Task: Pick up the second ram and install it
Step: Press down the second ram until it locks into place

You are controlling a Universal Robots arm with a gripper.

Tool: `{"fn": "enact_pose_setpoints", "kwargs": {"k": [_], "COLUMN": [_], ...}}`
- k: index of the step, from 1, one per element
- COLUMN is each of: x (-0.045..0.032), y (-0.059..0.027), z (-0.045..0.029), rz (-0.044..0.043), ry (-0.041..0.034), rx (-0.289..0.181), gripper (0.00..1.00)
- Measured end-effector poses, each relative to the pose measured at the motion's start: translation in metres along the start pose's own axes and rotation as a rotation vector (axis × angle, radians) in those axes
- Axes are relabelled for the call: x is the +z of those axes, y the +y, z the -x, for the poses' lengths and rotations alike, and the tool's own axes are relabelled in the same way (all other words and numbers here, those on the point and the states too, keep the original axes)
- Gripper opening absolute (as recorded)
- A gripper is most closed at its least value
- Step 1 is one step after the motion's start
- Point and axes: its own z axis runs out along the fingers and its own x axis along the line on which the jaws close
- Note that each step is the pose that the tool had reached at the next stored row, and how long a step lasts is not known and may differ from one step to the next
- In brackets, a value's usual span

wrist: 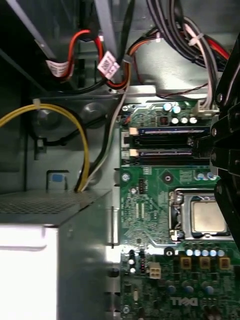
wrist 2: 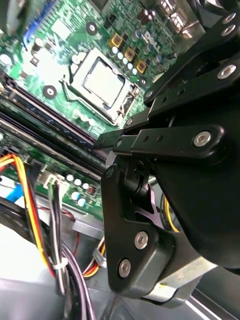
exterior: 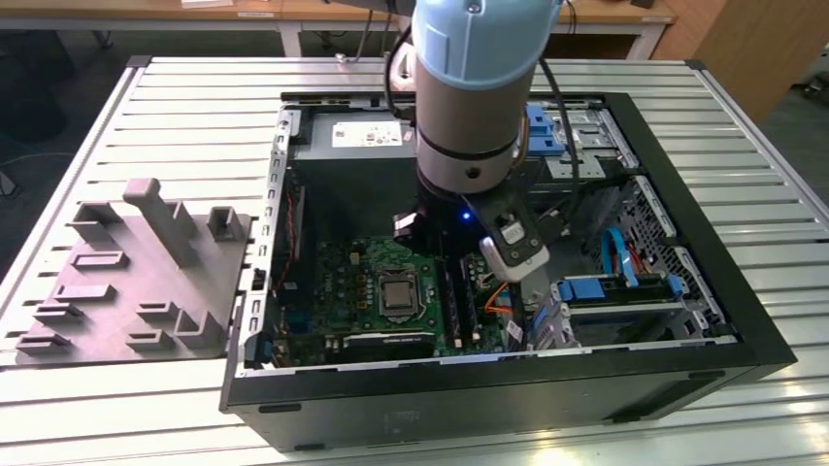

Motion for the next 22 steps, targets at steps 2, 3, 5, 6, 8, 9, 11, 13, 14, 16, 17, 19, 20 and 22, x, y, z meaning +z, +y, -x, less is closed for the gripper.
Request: {"fn": "enact_pose_setpoints", "kwargs": {"k": [2,3,5,6,8,9,11,13,14,16,17,19,20,22], "x": [-0.0001,-0.0003,-0.0004,-0.0005,-0.0007,-0.0009,-0.0013,-0.0016,-0.0017,-0.0019,-0.0020,-0.0022,-0.0022,-0.0024], "y": [-0.0020,-0.0031,-0.0055,-0.0068,-0.0099,-0.0117,-0.0157,-0.0197,-0.0210,-0.0235,-0.0246,-0.0267,-0.0277,-0.0293], "z": [0.0001,0.0001,0.0002,0.0002,0.0003,0.0004,0.0005,0.0006,0.0006,0.0007,0.0007,0.0008,0.0008,0.0008], "rz": [-0.0067,-0.0100,-0.0166,-0.0192,-0.0222,-0.0229,-0.0234,-0.0234,-0.0234,-0.0233,-0.0234,-0.0235,-0.0234,-0.0234], "ry": [-0.0003,-0.0004,-0.0006,-0.0007,-0.0008,-0.0008,-0.0009,-0.0009,-0.0009,-0.0009,-0.0009,-0.0009,-0.0009,-0.0009], "rx": [0.000,0.000,0.001,0.001,0.001,0.001,0.001,0.002,0.002,0.002,0.002,0.002,0.002,0.002], "gripper": [0.10,0.10,0.10,0.10,0.10,0.10,0.10,0.10,0.10,0.10,0.10,0.10,0.10,0.10]}}
